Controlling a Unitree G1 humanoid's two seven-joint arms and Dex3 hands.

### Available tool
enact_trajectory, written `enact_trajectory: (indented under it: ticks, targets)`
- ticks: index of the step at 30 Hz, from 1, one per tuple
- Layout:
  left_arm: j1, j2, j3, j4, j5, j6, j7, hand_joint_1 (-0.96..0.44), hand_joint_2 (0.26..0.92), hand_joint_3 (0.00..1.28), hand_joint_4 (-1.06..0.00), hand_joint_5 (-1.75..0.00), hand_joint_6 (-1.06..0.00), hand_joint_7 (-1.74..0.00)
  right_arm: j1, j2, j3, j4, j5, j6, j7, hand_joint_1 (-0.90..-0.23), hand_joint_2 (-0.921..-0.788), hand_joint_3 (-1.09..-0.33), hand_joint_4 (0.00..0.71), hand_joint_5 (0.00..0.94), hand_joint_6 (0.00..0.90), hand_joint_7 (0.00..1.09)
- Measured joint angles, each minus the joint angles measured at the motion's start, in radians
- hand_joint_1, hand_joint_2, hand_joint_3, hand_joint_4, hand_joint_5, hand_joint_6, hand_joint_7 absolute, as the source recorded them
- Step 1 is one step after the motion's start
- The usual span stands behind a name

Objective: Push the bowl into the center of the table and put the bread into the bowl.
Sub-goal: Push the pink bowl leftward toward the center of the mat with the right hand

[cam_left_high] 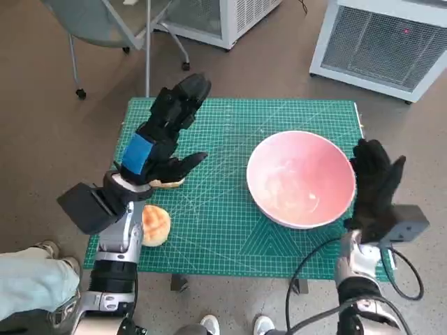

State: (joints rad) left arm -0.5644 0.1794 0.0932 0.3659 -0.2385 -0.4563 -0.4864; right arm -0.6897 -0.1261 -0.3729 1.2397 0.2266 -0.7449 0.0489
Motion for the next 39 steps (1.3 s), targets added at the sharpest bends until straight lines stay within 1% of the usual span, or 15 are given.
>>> enact_trajectory:
  ticks: [3, 11, 15, 21, 25, 28, 34, 39]
  targets:
    - [0.001, 0.006, 0.001, -0.004, 0.0, 0.0, 0.0, -0.6, 0.921, 0.28, -0.17, -0.01, 0.0, -0.49, -0.015, 0.014, -0.009, 0.01, 0.006, 0.02, 0.0, -0.612, -0.921, -0.939, 0.238, 0.032, 0.145, 0.58]
    - [0.013, 0.021, 0.006, -0.021, 0.0, 0.001, 0.001, -0.61, 0.921, 0.28, -0.18, -0.01, -0.01, -0.49, -0.048, 0.051, -0.027, 0.03, 0.008, 0.073, 0.0, -0.601, -0.921, -0.951, 0.265, 0.015, 0.202, 0.51]
    - [0.027, 0.027, 0.007, -0.038, 0.001, 0.003, 0.001, -0.61, 0.921, 0.27, -0.18, -0.01, -0.01, -0.49, -0.062, 0.068, -0.036, 0.033, 0.012, 0.091, 0.0, -0.602, -0.921, -0.94, 0.279, 0.015, 0.226, 0.49]
    - [0.057, 0.043, 0.008, -0.075, 0.002, 0.018, 0.008, -0.62, 0.921, 0.27, -0.18, -0.01, -0.01, -0.49, -0.085, 0.088, -0.04, 0.041, 0.012, 0.116, 0.004, -0.611, -0.921, -0.902, 0.28, 0.009, 0.258, 0.48]
    - [0.08, 0.056, 0.012, -0.111, 0.004, 0.029, 0.014, -0.63, 0.921, 0.27, -0.18, -0.01, -0.02, -0.48, -0.098, 0.1, -0.04, 0.047, 0.01, 0.132, 0.009, -0.616, -0.921, -0.89, 0.287, 0.003, 0.294, 0.44]
    - [0.095, 0.066, 0.019, -0.134, 0.005, 0.038, 0.02, -0.63, 0.921, 0.27, -0.18, -0.01, -0.02, -0.48, -0.109, 0.109, -0.038, 0.051, 0.005, 0.142, 0.01, -0.616, -0.921, -0.893, 0.293, 0.004, 0.307, 0.43]
    - [0.135, 0.091, 0.035, -0.177, 0.009, 0.049, 0.038, -0.64, 0.921, 0.28, -0.18, -0.01, -0.02, -0.47, -0.126, 0.135, -0.029, 0.056, 0.0, 0.163, 0.016, -0.593, -0.921, -0.917, 0.298, 0.004, 0.32, 0.42]
    - [0.159, 0.095, 0.04, -0.203, 0.02, 0.059, 0.056, -0.64, 0.921, 0.28, -0.18, 0.0, -0.02, -0.46, -0.132, 0.152, -0.01, 0.059, -0.021, 0.175, 0.016, -0.599, -0.921, -0.913, 0.293, 0.001, 0.324, 0.42]
